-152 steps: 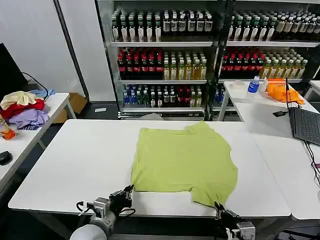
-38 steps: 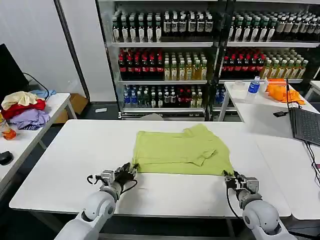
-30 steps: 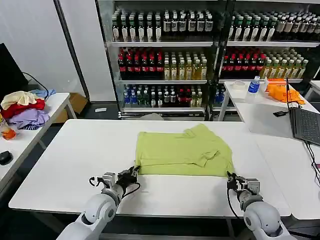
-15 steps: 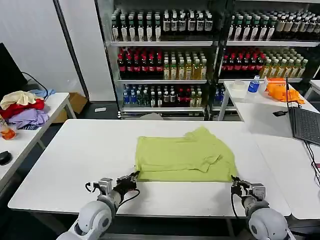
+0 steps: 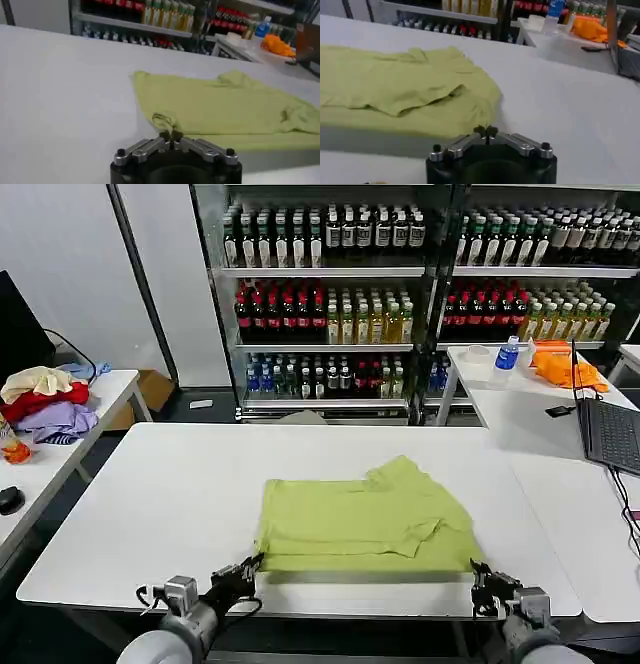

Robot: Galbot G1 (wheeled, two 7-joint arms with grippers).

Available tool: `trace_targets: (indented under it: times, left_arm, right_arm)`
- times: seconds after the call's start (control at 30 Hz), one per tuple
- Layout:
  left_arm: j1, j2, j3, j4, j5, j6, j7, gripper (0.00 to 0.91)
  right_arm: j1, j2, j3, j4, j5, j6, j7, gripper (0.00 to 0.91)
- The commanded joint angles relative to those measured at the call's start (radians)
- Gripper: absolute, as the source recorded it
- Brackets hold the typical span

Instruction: Fold and organize the clothes.

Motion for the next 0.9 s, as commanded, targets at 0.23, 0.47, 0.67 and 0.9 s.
trace_targets:
  times: [0.23,0.47,0.67,0.9]
  left_arm:
    - [0.09,0.062,-0.147,-0.118,0.005,0.029,-0.01,0.907]
    - [-0.188,0.096,-0.096,0.076,-0.049,0.03,-0.051,0.907]
    - [-0.453,0.074,0.076,0.28,-0.057,0.049,-0.078,0.907]
    - [-0.623,0.024,0.203,0.456,-0.043,0.062,-0.09,0.907]
  right_arm:
    - [0.017,-0.067,0.075,0.095,0.038,0.013,0.019,0.907]
    - [0.405,-0.129,-0.108,-0.115,0.136,0.0,0.052,0.907]
    - [0.757,-0.069,-0.354,-0.384,0.169,-0.001,0.069,0.907]
    - [0.967,0.001,-0.485,-0.617,0.199,0.0,0.062,0.907]
